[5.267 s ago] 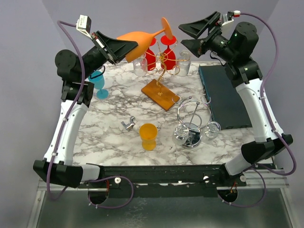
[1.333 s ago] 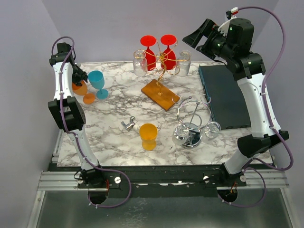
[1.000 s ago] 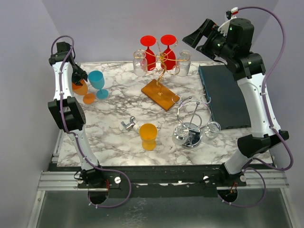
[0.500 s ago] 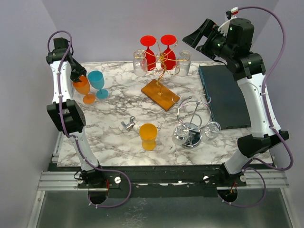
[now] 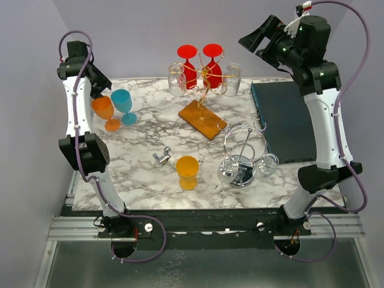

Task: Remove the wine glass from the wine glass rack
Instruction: Pick up the wine glass from the wine rack.

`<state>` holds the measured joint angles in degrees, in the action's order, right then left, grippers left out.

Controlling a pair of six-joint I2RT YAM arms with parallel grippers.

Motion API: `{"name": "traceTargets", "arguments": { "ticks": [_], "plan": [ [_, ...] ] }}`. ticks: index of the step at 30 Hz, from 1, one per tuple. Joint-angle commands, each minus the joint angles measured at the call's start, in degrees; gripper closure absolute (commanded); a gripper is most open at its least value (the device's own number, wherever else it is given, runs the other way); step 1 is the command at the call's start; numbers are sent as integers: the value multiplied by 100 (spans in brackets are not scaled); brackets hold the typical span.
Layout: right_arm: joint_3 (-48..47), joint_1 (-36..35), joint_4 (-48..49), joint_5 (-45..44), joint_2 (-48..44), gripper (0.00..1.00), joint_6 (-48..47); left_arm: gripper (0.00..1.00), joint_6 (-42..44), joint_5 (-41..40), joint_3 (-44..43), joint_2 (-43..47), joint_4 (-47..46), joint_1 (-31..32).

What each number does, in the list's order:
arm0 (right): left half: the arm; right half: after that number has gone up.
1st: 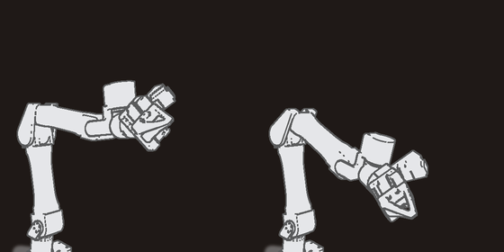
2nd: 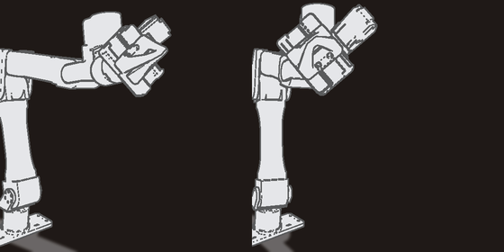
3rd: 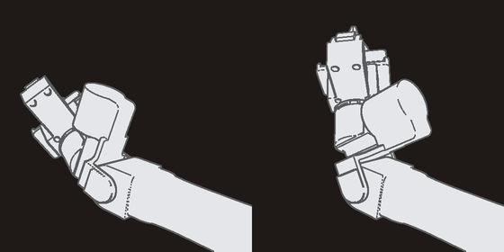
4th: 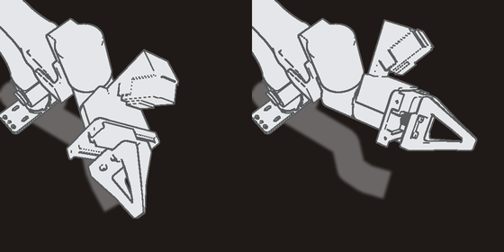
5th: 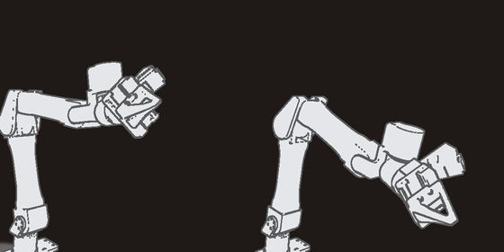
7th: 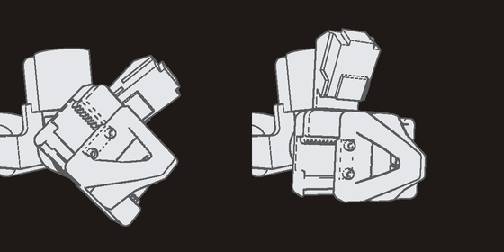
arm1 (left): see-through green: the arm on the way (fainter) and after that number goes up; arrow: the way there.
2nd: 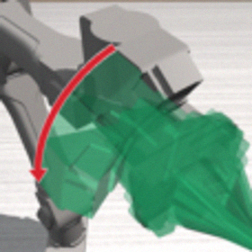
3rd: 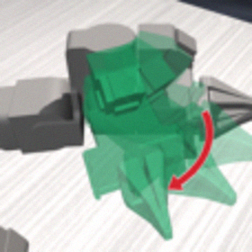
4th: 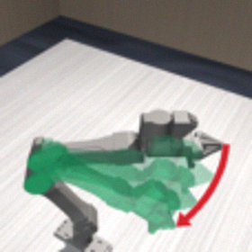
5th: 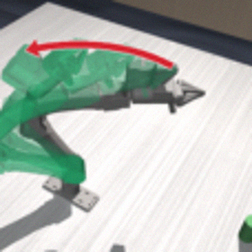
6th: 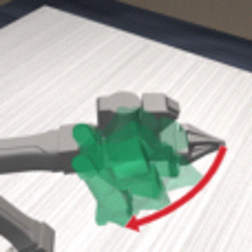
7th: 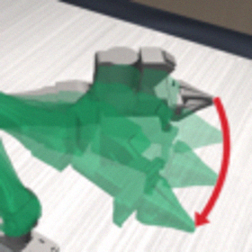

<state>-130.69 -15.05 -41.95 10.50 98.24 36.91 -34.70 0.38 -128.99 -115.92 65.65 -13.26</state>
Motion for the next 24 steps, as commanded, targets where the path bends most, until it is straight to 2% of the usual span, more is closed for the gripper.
{"name": "traceTargets", "arguments": {
  "ticks": [1,8,13,19,24],
  "plan": [
    [27,556,95,446,96,0,49,52,14,-47,-137,602,-173,315],
    [399,1345,503,1611,169,0,277,43,25,418,265,1176,-534,992],
    [1204,1646,1071,2298,106,0,509,36,-49,994,713,1571,-912,1308],
    [1461,1733,1397,2826,351,1,542,31,-193,1570,1501,2146,-1398,1814],
    [1516,1731,1541,3113,585,9,619,30,-311,1877,2057,2622,-1668,1903]
  ]
}}
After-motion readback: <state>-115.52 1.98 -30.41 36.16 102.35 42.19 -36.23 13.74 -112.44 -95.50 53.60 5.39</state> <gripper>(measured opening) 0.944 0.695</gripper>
